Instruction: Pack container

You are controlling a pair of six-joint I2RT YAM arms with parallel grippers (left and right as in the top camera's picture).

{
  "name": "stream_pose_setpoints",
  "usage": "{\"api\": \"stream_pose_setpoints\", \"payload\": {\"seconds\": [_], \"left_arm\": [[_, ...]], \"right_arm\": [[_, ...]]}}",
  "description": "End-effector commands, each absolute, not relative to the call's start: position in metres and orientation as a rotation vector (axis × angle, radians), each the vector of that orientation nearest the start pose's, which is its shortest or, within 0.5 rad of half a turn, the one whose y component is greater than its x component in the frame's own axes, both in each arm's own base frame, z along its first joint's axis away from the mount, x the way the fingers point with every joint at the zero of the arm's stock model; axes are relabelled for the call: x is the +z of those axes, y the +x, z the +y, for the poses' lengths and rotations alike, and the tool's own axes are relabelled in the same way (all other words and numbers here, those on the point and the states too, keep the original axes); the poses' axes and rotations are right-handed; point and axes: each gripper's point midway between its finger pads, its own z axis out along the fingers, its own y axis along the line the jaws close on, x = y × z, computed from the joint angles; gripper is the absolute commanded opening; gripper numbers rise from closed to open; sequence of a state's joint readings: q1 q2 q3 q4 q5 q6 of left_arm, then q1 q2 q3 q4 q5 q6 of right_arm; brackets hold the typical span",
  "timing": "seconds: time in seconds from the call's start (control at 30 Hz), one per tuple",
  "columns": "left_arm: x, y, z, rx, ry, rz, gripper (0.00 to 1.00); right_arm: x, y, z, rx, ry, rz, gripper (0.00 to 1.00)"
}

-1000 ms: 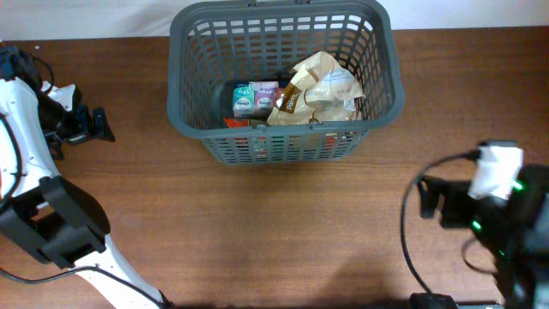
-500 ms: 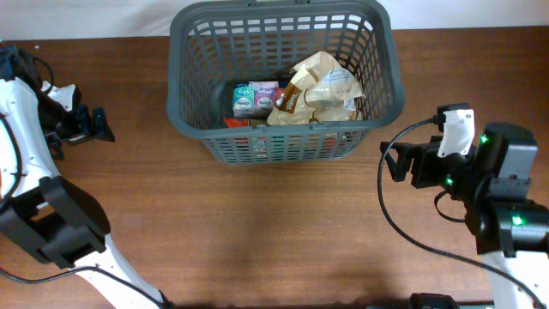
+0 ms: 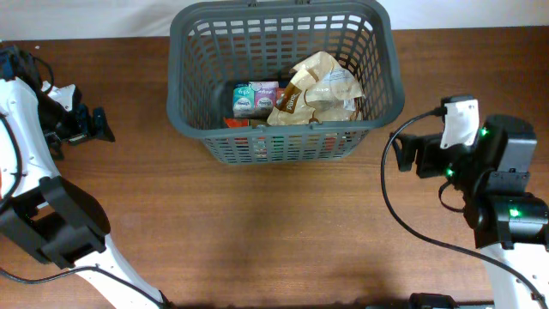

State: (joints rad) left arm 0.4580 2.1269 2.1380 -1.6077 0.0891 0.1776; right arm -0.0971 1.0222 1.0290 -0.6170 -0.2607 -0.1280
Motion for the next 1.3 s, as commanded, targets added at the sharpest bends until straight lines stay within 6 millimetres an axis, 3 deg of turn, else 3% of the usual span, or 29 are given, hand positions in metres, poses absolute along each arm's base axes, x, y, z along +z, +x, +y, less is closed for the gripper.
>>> {"api": "stream_pose_setpoints", "payload": {"seconds": [0.0, 0.1, 0.27, 0.47, 0.6, 0.83, 1.0, 1.27], "left_arm": [[0.154, 0.361, 0.164, -0.147, -0.462, 3.107, 0.99], [0.154, 0.361, 0.164, -0.147, -0.462, 3.107, 0.99], [0.154, 0.361, 0.164, -0.147, -0.462, 3.107, 0.99], [0.154, 0.361, 0.164, -0.147, -0.462, 3.107, 0.99], [0.154, 0.361, 0.164, -0.147, -0.462, 3.107, 0.99], [0.154, 0.361, 0.164, -0.147, -0.462, 3.107, 0.99], [0.154, 0.361, 0.164, -0.147, -0.462, 3.107, 0.99], [0.154, 0.361, 0.164, -0.147, -0.462, 3.107, 0.99]], "right_arm": [[0.275, 0.334, 0.008, 0.018, -0.33, 2.079, 0.99], [0.279, 0.336, 0.009, 0.019, -0.338, 2.061, 0.99], [0.289, 0.322, 0.015, 0.034, -0.354, 2.011, 0.99], [0.297, 0.286, 0.019, 0.011, -0.354, 1.914, 0.99], [0.307, 0.262, 0.021, -0.026, -0.354, 1.775, 0.99], [0.304, 0.223, 0.03, -0.07, -0.368, 1.523, 0.99], [0.284, 0.211, 0.035, -0.075, -0.382, 1.408, 0.99], [0.282, 0.217, 0.029, -0.117, -0.351, 1.319, 0.99]]}}
